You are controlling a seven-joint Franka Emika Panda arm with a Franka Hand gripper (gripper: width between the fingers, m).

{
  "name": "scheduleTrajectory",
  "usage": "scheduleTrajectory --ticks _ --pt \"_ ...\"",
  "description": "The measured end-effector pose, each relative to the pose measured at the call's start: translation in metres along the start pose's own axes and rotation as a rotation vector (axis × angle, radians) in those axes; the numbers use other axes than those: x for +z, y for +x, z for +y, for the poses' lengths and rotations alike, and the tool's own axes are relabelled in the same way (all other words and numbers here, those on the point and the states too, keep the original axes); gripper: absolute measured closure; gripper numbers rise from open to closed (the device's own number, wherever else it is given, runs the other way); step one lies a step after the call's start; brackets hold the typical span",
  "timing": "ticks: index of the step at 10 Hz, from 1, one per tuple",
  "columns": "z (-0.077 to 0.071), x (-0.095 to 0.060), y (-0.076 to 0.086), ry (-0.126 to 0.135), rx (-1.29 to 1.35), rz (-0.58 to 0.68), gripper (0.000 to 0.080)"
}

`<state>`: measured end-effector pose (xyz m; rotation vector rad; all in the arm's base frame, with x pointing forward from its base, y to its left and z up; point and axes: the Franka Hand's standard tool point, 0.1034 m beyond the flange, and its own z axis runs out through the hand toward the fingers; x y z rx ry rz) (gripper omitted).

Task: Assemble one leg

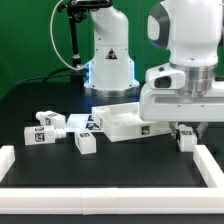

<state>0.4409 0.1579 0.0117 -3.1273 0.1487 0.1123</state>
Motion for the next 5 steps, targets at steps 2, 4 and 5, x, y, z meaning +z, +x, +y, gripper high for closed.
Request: scheduleTrajectory --ticks 2,4,5 --pt "-0.024 0.002 -0.021 -0.003 -0.005 -0.011 0.0518" --pt "-0.030 0.003 -0.025 0.003 -0.015 0.004 0.0518" --pt "-0.030 0.003 -0.024 0.003 -0.017 0.005 0.0518"
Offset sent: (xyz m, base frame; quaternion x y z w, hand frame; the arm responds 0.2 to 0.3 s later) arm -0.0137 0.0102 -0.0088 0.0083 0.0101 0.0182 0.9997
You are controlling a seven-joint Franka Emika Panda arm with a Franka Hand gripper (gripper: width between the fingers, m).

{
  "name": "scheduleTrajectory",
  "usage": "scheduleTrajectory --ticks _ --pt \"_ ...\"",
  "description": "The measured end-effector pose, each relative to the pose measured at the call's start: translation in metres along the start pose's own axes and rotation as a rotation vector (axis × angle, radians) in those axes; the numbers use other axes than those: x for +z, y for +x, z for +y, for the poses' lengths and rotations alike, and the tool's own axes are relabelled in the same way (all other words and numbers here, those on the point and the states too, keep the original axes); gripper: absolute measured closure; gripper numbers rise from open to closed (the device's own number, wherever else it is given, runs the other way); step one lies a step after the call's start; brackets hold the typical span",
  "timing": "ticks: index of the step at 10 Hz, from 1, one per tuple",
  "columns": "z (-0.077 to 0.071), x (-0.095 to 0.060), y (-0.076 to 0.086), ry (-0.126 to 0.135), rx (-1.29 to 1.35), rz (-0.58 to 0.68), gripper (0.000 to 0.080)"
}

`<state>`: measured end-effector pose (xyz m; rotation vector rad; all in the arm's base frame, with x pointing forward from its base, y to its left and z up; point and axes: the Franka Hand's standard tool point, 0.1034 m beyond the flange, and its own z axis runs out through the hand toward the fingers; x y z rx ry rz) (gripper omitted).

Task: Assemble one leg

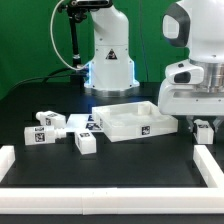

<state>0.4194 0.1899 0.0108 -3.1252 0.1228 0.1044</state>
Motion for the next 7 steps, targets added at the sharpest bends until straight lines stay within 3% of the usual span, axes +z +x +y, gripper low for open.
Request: scheduleTrajectory --ticks 3,4,5,6,7 --pt "0.004 -0.002 0.001 -0.006 -0.030 -0.013 0.0518" --pt "0.018 -0.023 0.009 -0.010 -0.049 -0.037 0.0468" --pt "0.033 -0.049 0.015 -0.006 -0.050 -0.029 0.0280" --pt "0.052 -0.064 0.015 -0.004 -0.088 -0.058 0.0191" --pt "0.078 -0.088 0.022 0.002 -0.093 -0.080 0.0191"
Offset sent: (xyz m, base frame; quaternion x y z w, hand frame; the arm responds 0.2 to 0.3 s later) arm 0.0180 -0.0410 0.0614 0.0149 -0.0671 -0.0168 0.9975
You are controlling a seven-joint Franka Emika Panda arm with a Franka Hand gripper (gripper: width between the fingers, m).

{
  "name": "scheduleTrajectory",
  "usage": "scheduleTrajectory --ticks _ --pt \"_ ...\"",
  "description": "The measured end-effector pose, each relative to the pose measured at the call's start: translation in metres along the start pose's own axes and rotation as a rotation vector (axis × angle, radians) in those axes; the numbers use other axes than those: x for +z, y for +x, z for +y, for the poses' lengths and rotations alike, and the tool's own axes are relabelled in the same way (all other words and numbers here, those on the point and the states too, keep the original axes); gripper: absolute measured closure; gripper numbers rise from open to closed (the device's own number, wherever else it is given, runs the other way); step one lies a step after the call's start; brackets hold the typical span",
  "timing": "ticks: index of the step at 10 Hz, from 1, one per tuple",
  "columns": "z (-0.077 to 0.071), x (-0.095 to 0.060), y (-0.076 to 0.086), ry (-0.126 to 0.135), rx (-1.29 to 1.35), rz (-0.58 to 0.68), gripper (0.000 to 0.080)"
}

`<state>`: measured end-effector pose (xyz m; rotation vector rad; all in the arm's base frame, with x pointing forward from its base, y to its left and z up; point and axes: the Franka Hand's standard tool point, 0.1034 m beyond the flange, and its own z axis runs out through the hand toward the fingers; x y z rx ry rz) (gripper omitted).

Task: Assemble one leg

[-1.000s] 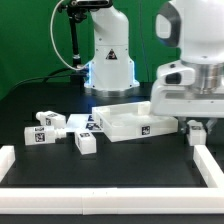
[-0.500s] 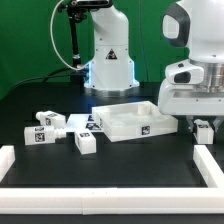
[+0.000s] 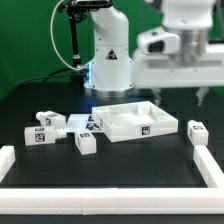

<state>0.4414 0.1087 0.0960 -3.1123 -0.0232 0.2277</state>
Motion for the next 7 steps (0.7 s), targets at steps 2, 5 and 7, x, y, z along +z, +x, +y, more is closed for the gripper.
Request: scheduleTrajectory --ticks 2,5,7 --pt "0.032 -0.019 0.008 0.007 -0.014 0.040 0.0152" --pt "0.029 -0.017 0.008 0.006 -0.019 0.037 0.0151" --pt "0.036 -0.015 0.004 0.008 -0.089 0.038 0.0151"
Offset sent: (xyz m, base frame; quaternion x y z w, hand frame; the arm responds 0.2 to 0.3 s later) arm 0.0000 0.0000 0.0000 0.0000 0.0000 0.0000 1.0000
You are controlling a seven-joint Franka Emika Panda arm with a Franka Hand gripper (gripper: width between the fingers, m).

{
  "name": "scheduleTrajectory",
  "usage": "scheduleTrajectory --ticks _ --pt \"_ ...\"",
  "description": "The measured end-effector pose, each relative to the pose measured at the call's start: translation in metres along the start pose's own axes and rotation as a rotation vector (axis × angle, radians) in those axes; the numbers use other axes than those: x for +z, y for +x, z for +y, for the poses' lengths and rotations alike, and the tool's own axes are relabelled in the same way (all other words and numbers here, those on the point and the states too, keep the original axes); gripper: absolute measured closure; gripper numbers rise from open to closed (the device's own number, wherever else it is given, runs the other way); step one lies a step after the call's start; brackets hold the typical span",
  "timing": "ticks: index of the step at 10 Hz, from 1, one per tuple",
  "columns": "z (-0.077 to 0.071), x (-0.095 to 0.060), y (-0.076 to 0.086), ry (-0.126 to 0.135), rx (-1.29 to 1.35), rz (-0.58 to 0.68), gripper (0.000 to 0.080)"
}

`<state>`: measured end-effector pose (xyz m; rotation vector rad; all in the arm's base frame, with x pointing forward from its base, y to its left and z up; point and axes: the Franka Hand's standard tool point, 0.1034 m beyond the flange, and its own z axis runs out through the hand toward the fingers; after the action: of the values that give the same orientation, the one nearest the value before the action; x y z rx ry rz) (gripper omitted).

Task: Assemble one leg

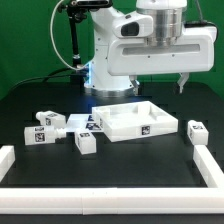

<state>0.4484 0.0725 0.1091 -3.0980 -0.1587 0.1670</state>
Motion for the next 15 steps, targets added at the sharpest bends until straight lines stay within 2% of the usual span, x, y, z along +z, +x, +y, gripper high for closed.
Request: scheduleTrajectory --ticks 2,3,4,5,8,9,10,11,12,14,15 --pt "0.054 0.014 -0.034 0.010 -0.161 -0.008 0.0151" --pt "0.080 0.025 -0.045 0.001 -0.242 0.009 0.0151" --pt "0.096 0.043 -0.055 -0.032 -0.303 0.057 0.0151" --pt "0.101 0.058 -0.064 -0.055 -0.299 0.079 0.0151" --pt "0.100 0.059 -0.065 -0.053 -0.300 0.071 0.0151" --pt "0.102 0.063 -0.064 -0.066 -0.309 0.089 0.0151" --pt "0.107 0.078 -0.074 -0.096 -0.316 0.116 0.0151" --pt "0.108 0.093 -0.085 -0.103 -0.316 0.102 0.0151" --pt "0.110 0.102 -0.087 -0.114 -0.319 0.105 0.0151" --pt "0.110 0.104 -0.087 -0.113 -0.319 0.099 0.0151" --pt "0.110 0.104 -0.087 -0.113 -0.319 0.098 0.0239"
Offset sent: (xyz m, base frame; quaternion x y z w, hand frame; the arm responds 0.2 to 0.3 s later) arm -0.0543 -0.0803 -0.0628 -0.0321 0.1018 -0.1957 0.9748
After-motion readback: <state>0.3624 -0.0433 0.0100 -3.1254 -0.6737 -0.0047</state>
